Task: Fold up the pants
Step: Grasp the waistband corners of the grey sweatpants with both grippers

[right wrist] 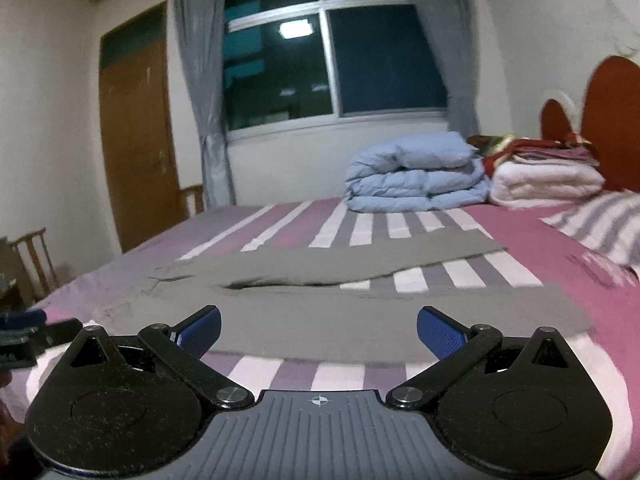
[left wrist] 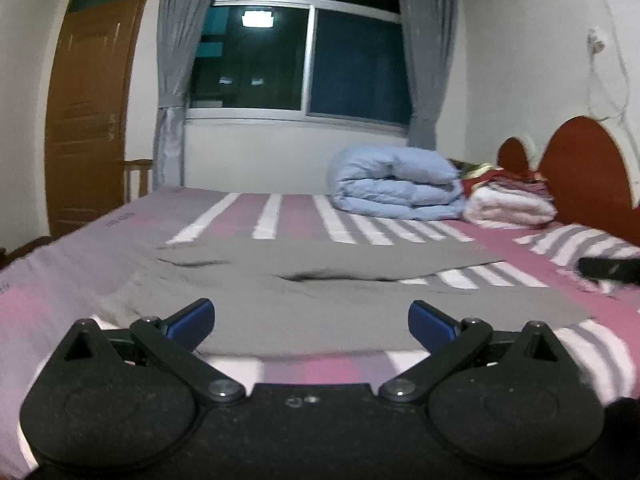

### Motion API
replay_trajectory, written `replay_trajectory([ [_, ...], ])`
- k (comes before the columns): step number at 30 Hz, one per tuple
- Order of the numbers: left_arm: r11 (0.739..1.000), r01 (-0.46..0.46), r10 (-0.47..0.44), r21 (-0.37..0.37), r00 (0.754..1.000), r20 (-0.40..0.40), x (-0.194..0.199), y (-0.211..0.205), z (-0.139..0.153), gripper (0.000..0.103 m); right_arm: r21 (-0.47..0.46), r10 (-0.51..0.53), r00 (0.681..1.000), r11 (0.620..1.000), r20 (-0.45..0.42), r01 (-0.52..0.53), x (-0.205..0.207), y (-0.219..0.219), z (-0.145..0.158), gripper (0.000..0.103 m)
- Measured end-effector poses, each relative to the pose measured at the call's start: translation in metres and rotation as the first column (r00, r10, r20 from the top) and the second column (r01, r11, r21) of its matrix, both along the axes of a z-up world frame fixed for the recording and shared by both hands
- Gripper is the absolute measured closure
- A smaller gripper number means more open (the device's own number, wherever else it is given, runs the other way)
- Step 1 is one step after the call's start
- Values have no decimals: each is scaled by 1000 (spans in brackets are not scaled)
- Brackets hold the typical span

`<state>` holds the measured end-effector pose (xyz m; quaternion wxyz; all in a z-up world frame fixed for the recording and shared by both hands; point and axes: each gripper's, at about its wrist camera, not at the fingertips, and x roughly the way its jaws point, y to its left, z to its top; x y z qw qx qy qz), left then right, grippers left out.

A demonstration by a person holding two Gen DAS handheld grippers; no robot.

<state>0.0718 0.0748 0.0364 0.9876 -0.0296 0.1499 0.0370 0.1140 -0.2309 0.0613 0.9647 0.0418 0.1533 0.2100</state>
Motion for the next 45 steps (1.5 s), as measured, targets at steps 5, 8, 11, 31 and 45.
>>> replay_trajectory([
  [5, 1000, 15, -14, 15, 999, -42, 56, 60, 13, 6, -73, 96, 995, 993, 25, -94, 70, 28, 26, 0],
  [8, 999, 34, -30, 33, 993, -110, 93, 96, 18, 6, -72, 172, 985, 983, 6, -171, 115, 48, 38, 0],
  [11, 995, 23, -8, 96, 988, -155, 134, 136, 17, 6, -81, 202, 979, 976, -14, -203, 158, 72, 44, 0],
  [31, 1000, 18, -24, -18, 890, -455, 412, 333, -100, 25, -305, 320, 923, 876, -213, -374, 497, 241, -107, 31],
  [45, 984, 151, -178, -95, 877, -446, 445, 346, -110, 75, -329, 465, 789, 731, -402, -598, 557, 238, -131, 87],
])
